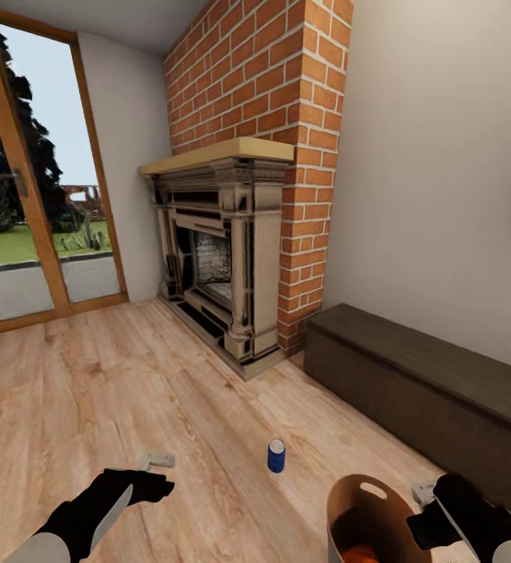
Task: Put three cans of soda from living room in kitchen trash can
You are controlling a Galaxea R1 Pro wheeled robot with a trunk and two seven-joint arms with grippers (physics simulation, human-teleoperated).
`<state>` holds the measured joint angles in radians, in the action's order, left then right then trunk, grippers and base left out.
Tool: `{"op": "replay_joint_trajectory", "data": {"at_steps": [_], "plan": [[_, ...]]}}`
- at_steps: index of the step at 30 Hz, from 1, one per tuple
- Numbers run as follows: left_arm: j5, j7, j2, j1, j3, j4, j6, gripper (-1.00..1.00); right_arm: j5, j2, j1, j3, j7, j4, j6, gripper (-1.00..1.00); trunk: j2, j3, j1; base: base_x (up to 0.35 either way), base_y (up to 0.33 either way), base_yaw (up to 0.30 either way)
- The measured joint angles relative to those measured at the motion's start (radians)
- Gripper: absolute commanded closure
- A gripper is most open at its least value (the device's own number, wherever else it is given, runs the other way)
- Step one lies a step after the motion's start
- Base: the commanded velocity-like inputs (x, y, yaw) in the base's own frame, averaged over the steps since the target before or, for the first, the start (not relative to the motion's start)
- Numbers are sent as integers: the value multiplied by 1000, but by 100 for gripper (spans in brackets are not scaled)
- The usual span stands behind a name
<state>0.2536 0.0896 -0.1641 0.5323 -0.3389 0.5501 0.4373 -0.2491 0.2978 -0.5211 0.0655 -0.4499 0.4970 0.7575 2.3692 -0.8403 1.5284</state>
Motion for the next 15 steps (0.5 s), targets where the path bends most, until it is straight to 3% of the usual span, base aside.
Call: {"op": "replay_joint_trajectory", "data": {"at_steps": [10,15], "plan": [[-2,-1,3,0,-4,-1,0,-100,-5,1,0,-6,0,0,-1,100,0,3,0,153,-231,-248],[0,0,3,0,-3,-1,-6,-100,2,0,0,-58,1,0,2,100,0,-1,0,50,-53,-193]]}}
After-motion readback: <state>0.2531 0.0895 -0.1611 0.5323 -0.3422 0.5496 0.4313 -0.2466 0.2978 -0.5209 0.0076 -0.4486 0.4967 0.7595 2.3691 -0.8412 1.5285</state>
